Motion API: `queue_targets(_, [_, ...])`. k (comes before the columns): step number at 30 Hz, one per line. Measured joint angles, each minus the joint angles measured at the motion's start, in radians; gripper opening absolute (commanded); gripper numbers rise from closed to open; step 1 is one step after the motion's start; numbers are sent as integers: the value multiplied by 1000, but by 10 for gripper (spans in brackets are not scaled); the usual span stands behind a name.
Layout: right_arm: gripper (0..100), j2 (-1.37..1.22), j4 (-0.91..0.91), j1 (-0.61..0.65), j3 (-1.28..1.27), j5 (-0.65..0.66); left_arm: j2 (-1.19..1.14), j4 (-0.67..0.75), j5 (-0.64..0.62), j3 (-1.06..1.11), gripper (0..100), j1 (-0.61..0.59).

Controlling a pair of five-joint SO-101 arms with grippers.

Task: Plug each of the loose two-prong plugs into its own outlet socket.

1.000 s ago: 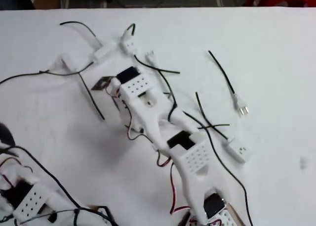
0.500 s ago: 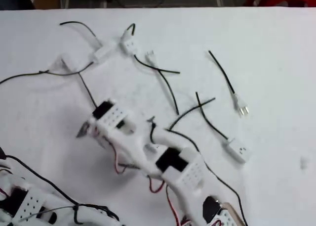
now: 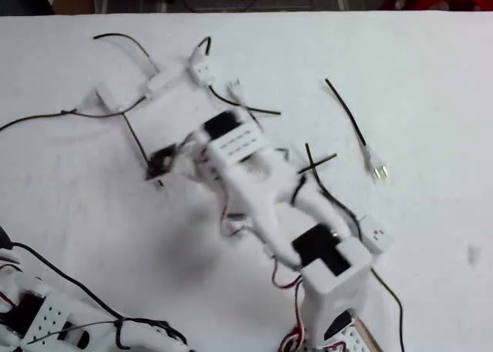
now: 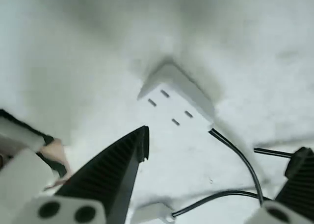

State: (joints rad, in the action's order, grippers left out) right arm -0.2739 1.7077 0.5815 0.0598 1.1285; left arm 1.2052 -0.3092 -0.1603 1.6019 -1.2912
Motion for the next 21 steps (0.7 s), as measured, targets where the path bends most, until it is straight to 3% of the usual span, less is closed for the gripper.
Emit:
queue_targets(4, [430, 11, 0, -63, -89, 305, 0, 0, 0, 0, 377, 0])
queue_targets(8, [430, 12, 0, -41, -187, 428, 0, 0, 0, 0, 377, 0])
queue_targets(12, [430, 12, -8, 23, -224, 451, 0, 0, 0, 0, 377, 0])
queue_targets(16, [426, 12, -124, 41, -279, 443, 0, 0, 0, 0, 377, 0])
queue_targets(21, [279, 18, -345, 46, -385, 327, 0, 0, 0, 0, 377, 0])
